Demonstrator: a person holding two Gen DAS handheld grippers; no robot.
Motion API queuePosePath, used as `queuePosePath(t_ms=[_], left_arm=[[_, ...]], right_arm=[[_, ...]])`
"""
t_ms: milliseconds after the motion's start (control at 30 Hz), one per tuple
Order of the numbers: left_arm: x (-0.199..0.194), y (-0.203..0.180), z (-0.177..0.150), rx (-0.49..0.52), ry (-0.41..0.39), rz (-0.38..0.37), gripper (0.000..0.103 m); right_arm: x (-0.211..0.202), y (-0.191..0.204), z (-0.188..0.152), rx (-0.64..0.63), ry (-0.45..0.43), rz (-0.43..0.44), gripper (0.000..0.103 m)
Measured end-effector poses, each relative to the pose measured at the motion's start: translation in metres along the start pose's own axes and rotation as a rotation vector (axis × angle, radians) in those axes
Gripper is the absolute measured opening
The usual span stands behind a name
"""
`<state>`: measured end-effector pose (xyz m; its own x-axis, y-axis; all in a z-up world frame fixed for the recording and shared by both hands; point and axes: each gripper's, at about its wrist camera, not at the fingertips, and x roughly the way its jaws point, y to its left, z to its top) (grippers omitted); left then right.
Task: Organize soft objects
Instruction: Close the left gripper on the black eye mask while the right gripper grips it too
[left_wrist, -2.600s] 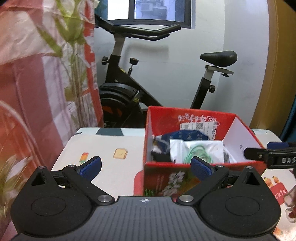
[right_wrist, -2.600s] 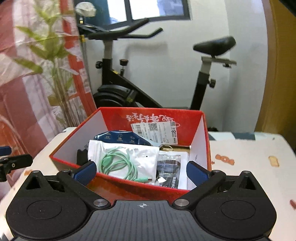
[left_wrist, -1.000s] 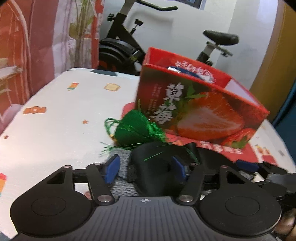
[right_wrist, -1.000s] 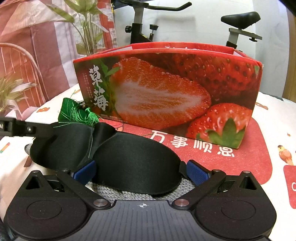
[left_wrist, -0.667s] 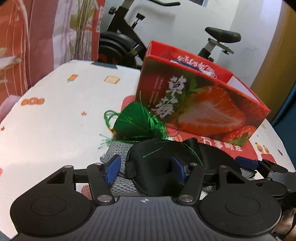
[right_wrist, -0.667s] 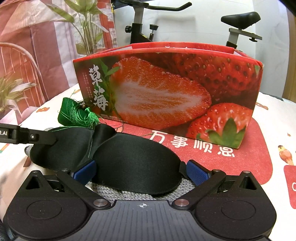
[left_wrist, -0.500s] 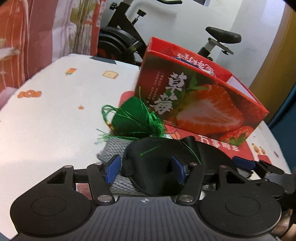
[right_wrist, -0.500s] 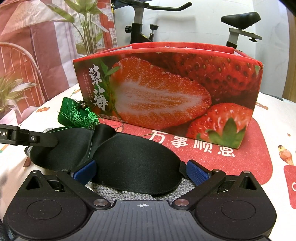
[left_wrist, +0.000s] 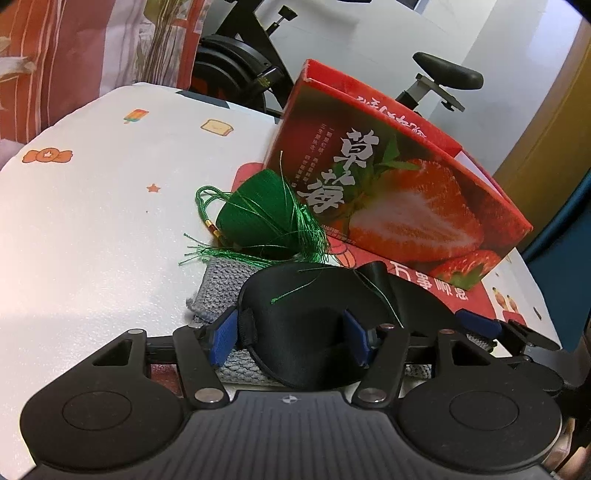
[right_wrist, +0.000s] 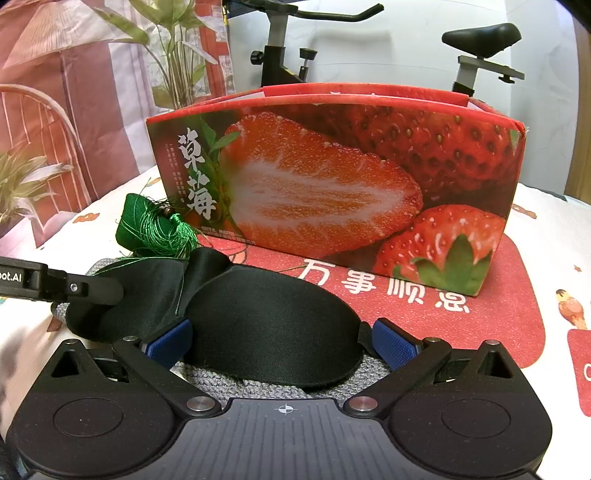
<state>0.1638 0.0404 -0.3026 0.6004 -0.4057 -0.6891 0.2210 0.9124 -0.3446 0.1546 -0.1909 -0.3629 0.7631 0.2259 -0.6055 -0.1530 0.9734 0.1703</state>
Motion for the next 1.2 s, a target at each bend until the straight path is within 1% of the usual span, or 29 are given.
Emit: queuePosePath(t_ms=[300, 467, 567, 833, 967, 1100, 1200], left_arm=[[0.0, -0.006, -0.004, 0.05, -0.005, 0.026, 0.064], [0.001, -0.008, -0.005, 0.072, -0.005, 0.034, 0.064], [0.001, -0.009, -0.005, 0.093, -0.005, 0.04, 0.064], [0.002, -0.01, -0.006, 0.097, -0.004, 0.042, 0.064], [0.002, -0.012, -0.007, 0.103, -0.005, 0.046, 0.064], [0.002, -0.011, -0.007, 0.103, -0.006, 0.043, 0.064], [0.002, -0.011, -0.007, 0.108, -0.006, 0.041, 0.064]], right_arm=[[-0.002, -0.001, 0.0, 0.012, 0.0, 0.003, 0.103], [-0.004, -0.007, 0.001, 0.044, 0.002, 0.024, 0.103], [-0.001, -0.007, 0.005, 0.047, 0.026, 0.023, 0.103], [0.007, -0.015, 0.019, 0.083, 0.097, 0.052, 0.103], [0.008, -0.02, 0.023, 0.135, 0.118, 0.058, 0.103], [0.006, -0.034, 0.028, 0.269, 0.125, 0.088, 0.103], [0.005, -0.041, 0.03, 0.336, 0.134, 0.097, 0.102]])
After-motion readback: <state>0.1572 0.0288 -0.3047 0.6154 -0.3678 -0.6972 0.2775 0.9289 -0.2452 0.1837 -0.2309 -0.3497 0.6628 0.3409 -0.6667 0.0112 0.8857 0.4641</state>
